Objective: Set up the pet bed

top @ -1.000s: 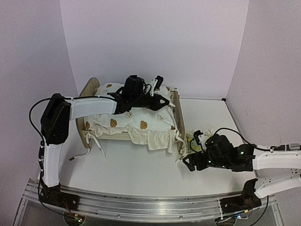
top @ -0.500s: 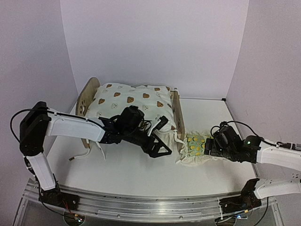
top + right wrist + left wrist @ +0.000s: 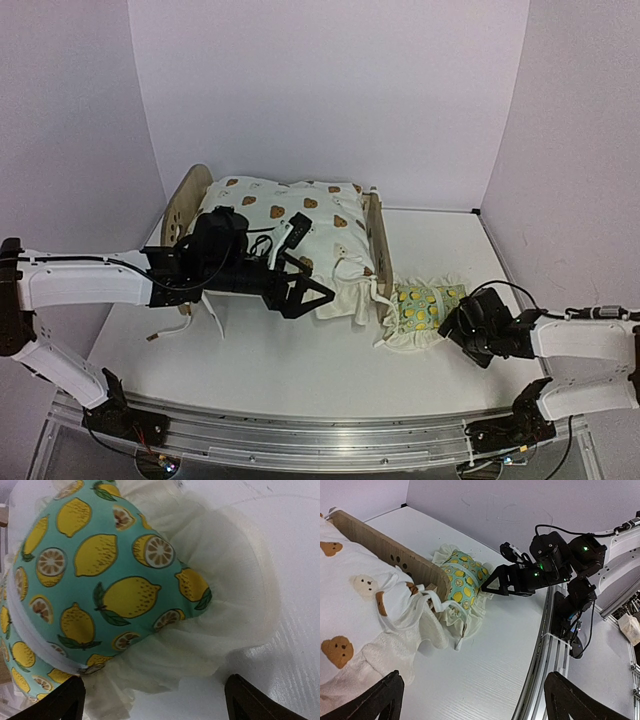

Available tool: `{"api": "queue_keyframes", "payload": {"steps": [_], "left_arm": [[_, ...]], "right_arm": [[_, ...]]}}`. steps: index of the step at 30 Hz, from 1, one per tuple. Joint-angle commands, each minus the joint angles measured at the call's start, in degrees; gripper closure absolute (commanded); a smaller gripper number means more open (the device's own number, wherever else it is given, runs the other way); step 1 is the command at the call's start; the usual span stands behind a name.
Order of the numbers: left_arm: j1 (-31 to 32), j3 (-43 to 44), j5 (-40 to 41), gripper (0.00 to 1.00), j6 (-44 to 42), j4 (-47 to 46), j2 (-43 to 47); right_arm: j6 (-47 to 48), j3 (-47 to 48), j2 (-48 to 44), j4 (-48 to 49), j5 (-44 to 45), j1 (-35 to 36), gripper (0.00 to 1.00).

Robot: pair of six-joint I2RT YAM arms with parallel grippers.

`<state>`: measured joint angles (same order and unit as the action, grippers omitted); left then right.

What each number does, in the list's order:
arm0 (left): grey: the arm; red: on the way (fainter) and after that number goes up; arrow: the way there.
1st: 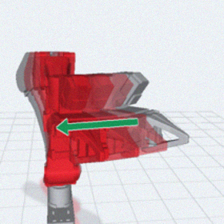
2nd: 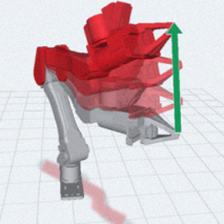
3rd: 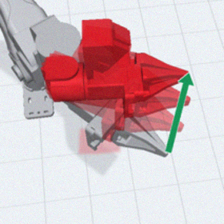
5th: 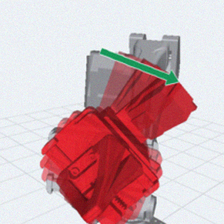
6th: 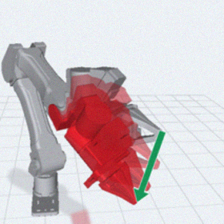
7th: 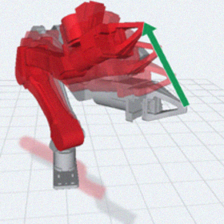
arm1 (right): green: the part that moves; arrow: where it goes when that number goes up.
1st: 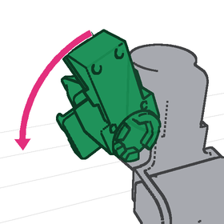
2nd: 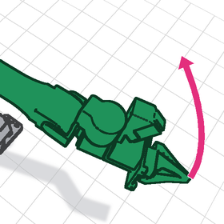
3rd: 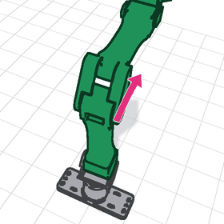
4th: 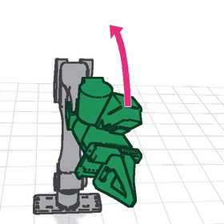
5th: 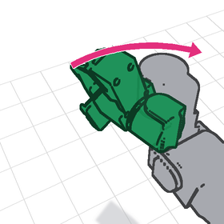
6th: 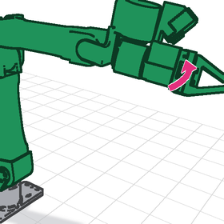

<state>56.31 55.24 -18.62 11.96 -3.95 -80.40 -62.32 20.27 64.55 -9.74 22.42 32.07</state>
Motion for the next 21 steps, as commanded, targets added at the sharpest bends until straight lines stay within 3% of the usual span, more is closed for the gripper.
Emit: {"api": "queue_keyframes", "payload": {"steps": [1, 5, 10, 17, 21], "left_arm": [[-0.03, -1.89, 4.86, 0.0, -0.09, 1.29, 4.1], [-0.04, -3.42, 5.47, 0.01, 0.39, 1.76, 6.17], [-0.07, -5.47, 4.51, 0.01, 1.68, 0.98, 6.78], [-0.05, -6.71, 5.31, 0.01, 2.26, 2.04, 8.34], [-0.06, -7.17, 10.13, 0.01, 2.2, 3.73, 11.81]], "right_arm": [[-6.63, -4.53, 3.8, 17.35, -3.8, -1.72, 0.02], [-7.49, -8.07, 7.19, 29.66, -0.51, -2.05, 0.08], [-7.08, -8.46, 13.51, 39.73, 0.21, -2.43, 0.23], [-2.46, -7.44, 18.08, 50.25, 0.6, -3.29, 0.82], [6.15, -3.38, 11.47, 46.55, 0.45, -3.29, 1.0]]}}
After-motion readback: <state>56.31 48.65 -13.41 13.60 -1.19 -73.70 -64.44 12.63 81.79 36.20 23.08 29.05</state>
